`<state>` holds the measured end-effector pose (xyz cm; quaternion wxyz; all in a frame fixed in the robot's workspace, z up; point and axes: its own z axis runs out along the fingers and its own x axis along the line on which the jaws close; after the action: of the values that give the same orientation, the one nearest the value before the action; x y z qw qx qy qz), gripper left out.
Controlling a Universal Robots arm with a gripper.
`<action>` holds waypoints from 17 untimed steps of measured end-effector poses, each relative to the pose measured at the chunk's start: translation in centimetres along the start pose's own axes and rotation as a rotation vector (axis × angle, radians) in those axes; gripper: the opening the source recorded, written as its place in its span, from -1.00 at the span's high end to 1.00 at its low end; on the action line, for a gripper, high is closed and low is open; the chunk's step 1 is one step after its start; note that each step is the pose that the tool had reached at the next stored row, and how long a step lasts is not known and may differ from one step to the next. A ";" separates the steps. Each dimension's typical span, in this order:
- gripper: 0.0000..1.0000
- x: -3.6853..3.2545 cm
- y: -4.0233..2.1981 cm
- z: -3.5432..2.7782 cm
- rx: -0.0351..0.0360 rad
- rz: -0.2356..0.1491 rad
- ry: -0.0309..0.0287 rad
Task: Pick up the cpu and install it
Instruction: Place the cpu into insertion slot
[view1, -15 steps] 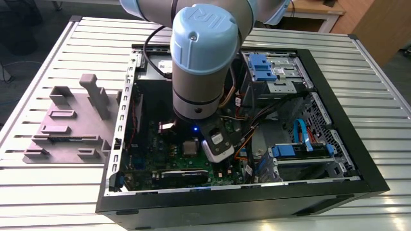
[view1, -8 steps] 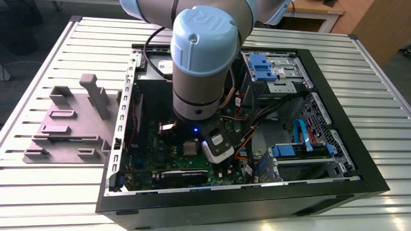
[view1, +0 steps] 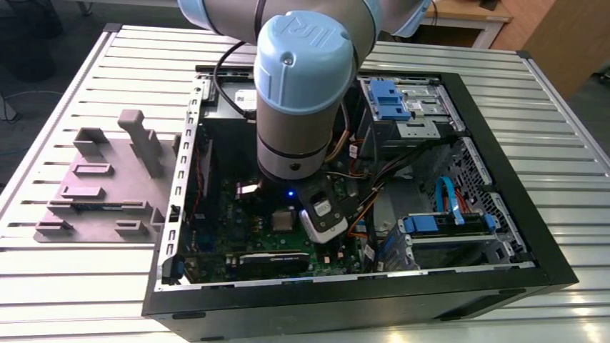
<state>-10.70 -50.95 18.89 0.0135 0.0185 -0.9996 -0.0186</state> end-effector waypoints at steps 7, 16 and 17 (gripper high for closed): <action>0.06 -0.01 0.00 0.10 -0.0003 0.000 -0.0002; 0.06 -0.01 0.01 0.14 -0.0006 0.000 -0.0003; 0.06 -0.01 0.00 0.16 -0.0006 0.000 -0.0006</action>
<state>-10.70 -50.94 18.72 0.0132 0.0185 -0.9996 -0.0188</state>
